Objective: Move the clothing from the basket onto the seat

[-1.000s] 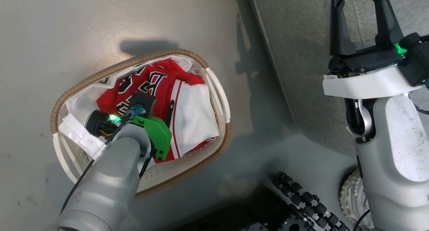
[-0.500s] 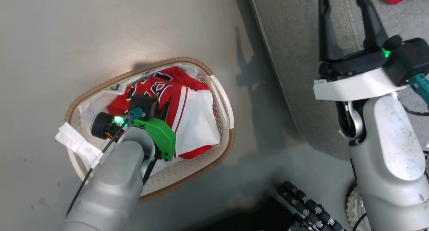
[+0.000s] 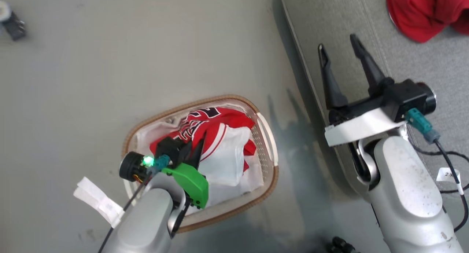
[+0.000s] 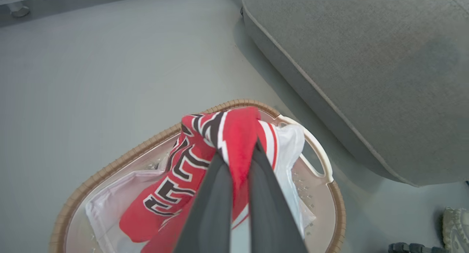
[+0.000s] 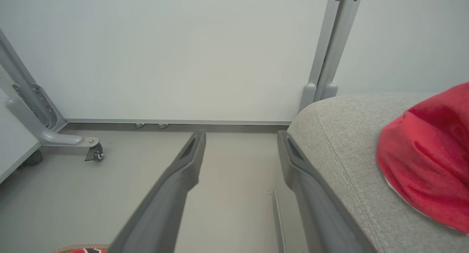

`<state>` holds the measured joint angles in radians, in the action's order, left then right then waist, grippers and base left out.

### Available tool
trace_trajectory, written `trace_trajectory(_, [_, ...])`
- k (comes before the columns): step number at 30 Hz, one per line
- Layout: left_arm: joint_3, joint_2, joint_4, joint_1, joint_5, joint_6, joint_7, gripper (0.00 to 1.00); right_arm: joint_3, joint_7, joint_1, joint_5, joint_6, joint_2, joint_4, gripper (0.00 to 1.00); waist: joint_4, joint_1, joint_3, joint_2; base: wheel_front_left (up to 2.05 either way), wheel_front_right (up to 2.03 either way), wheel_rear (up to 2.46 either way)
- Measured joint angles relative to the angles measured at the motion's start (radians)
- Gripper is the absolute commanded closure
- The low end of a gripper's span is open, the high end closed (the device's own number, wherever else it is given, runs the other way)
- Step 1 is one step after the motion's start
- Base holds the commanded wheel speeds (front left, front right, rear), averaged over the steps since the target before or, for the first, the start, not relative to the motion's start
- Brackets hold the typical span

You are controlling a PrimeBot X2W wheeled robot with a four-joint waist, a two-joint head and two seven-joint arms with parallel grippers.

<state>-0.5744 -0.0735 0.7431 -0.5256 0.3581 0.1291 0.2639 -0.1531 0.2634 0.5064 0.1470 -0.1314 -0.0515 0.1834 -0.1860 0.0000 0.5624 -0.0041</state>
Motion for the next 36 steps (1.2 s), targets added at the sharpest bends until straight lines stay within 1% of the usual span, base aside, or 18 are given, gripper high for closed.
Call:
trace_trajectory(10, [0.052, 0.008, -0.224, 0.132, -0.069, 0.0, 0.0, 1.0, -0.02, 0.0, -0.113, 0.01, 0.0, -0.007, 0.055, 0.0, 0.085, 0.0, -0.178, 0.0, 0.0, 0.0, 0.0])
trace_trajectory(17, [0.111, 0.008, -0.361, 0.184, -0.066, 0.0, 0.0, 1.0, -0.04, 0.0, -0.179, 0.03, 0.0, -0.006, 0.082, 0.0, 0.13, 0.0, -0.3, 0.0, 0.0, 0.0, 0.0])
trace_trajectory(27, [0.127, -0.003, -0.508, 0.189, -0.081, 0.0, 0.0, 1.0, -0.085, 0.0, -0.262, 0.034, 0.0, -0.004, 0.114, 0.0, 0.164, 0.0, -0.441, 0.0, 0.0, 0.0, 0.0])
trace_trajectory(30, [0.14, -0.007, -0.531, 0.191, -0.081, 0.0, 0.0, 1.0, -0.103, 0.0, -0.277, 0.039, 0.0, -0.005, 0.122, 0.0, 0.17, -0.0001, -0.472, 0.0, 0.0, 0.0, 0.0])
trace_trajectory(33, [0.147, -0.011, -0.546, 0.193, -0.081, 0.0, 0.0, 1.0, -0.136, 0.0, -0.279, 0.045, 0.0, -0.015, 0.126, 0.0, 0.174, -0.0001, -0.493, 0.0, 0.0, 0.0, 0.0])
trace_trajectory(36, [0.148, -0.012, -0.553, 0.199, -0.088, 0.0, 0.0, 1.0, -0.203, 0.0, -0.281, 0.046, 0.0, -0.031, 0.123, 0.0, 0.176, -0.0001, -0.504, 0.0, 0.0, 0.0, 0.0])
